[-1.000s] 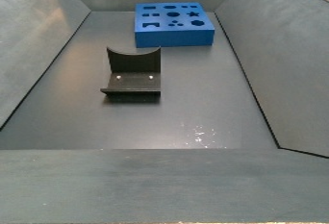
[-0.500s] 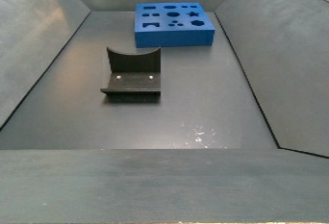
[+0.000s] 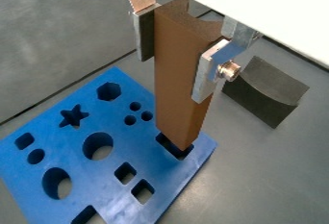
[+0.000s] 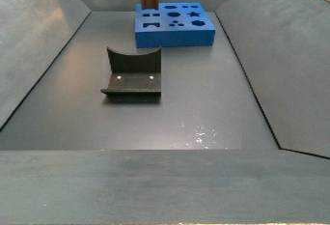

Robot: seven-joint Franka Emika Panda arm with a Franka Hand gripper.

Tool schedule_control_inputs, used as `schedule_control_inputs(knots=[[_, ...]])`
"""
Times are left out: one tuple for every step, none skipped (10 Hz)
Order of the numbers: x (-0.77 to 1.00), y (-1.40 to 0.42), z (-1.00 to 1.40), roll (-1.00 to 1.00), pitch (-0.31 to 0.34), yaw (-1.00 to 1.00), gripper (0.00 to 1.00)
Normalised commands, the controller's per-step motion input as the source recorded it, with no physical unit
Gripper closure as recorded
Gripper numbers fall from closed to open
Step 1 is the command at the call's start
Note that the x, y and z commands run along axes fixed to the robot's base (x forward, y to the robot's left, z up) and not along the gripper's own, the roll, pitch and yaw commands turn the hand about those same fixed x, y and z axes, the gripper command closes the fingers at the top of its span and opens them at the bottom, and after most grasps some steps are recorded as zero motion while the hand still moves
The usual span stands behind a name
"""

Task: Pick up the arch object. Move up. Place the arch object on the fixture. Regrasp the arch object. Rotate the arch object. Move to above the board. Insert the arch object.
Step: Insert the arch object.

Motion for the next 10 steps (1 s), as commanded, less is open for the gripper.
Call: schedule_control_inputs(knots=[[0.0,0.0,-0.03,0.0,0.0,0.0,1.0],[-0.03,0.0,-0.23,0.1,0.0,0.0,1.0],[-0.18,0.0,-0.39,0.21,0.047,-0.03,1.0],[-0.01,0.0,-0.1,0.12,0.06,-0.03,1.0],[-0.03,0.0,-0.04,0.03,0.019,0.0,1.0],[0.0,0.0,-0.17,0.05,0.0,0.0,1.0],[0.19,0.0,-0.26,0.0,-0.013,0.08,1.0],[0.35,-0.01,-0.29,0.0,-0.031,0.2,1.0],[0.4,-0.02,-0.3,0.01,-0.047,0.28,1.0],[0.3,0.0,-0.21,0.02,-0.074,0.32,1.0]])
